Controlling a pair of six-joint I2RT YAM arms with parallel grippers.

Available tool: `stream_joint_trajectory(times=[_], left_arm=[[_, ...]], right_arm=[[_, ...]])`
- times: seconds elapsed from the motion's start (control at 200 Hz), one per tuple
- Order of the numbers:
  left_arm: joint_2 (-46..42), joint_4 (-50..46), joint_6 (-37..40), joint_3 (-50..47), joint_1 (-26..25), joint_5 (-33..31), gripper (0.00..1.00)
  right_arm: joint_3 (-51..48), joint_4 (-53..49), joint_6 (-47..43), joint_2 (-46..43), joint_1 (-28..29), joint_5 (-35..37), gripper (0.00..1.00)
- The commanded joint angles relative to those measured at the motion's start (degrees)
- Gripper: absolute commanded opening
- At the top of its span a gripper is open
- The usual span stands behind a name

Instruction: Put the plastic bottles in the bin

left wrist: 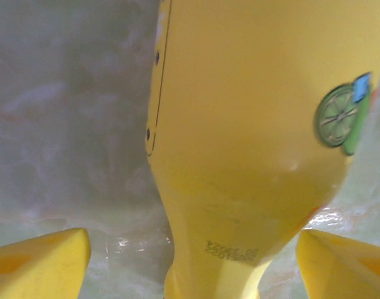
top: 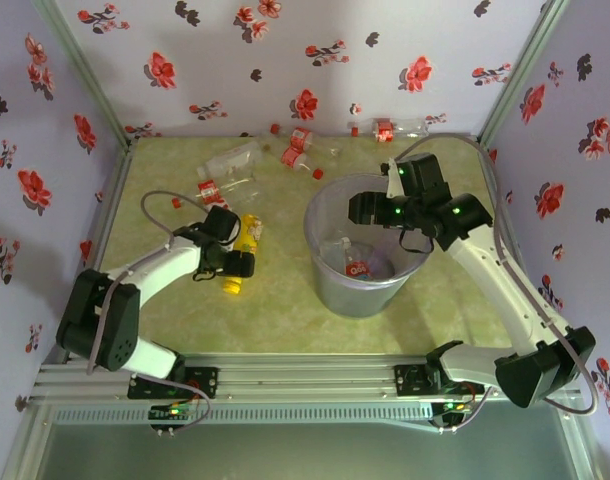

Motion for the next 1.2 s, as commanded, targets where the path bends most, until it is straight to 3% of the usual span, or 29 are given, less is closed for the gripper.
stream_joint_trajectory(times=[0.0, 0.07, 0.19, 0.33, 0.535, 0.84, 1.085, 1.195], left_arm=[[1.18, -0.37, -3.16, -0.66, 0.0, 0.93, 0.76], [1.97, -0.38, -3.37, -0.53, -0.15, 0.97, 0.7], [3.68, 0.69, -3.28, -0.24, -0.43, 1.02, 0.68], [5.59, 1.4, -3.28, 0.57, -0.54, 1.02, 0.51], [3.42, 0.9, -2.89, 1.06, -0.7, 0.74, 0.4], [-7.63, 3.09, -0.55, 1.06, -1.35, 1.18, 0.22], [-19.6, 10.59, 1.18, 0.58, -3.09, 7.87, 0.0], [-23.38, 14.02, 1.28, 0.23, -4.15, 10.56, 0.0]], right_arm=[[1.67, 1.01, -1.05, -0.75, -0.4, 0.85, 0.78], [1.68, 1.28, -1.11, -0.66, -0.48, 0.85, 0.78], [1.3, 2.36, -0.78, -0.93, -0.52, 0.86, 0.78], [1.59, 2.74, -0.71, -1.14, -0.75, 0.94, 0.79], [2.13, 2.17, -1.23, -1.72, -1.09, 1.57, 0.79], [1.86, 4.06, -1.18, -2.72, -1.1, 0.4, 0.79], [3.7, 11.49, 0.91, -3.16, -0.39, -5.91, 0.78], [5.55, 15.57, 1.46, -1.85, 1.57, -8.2, 0.78]])
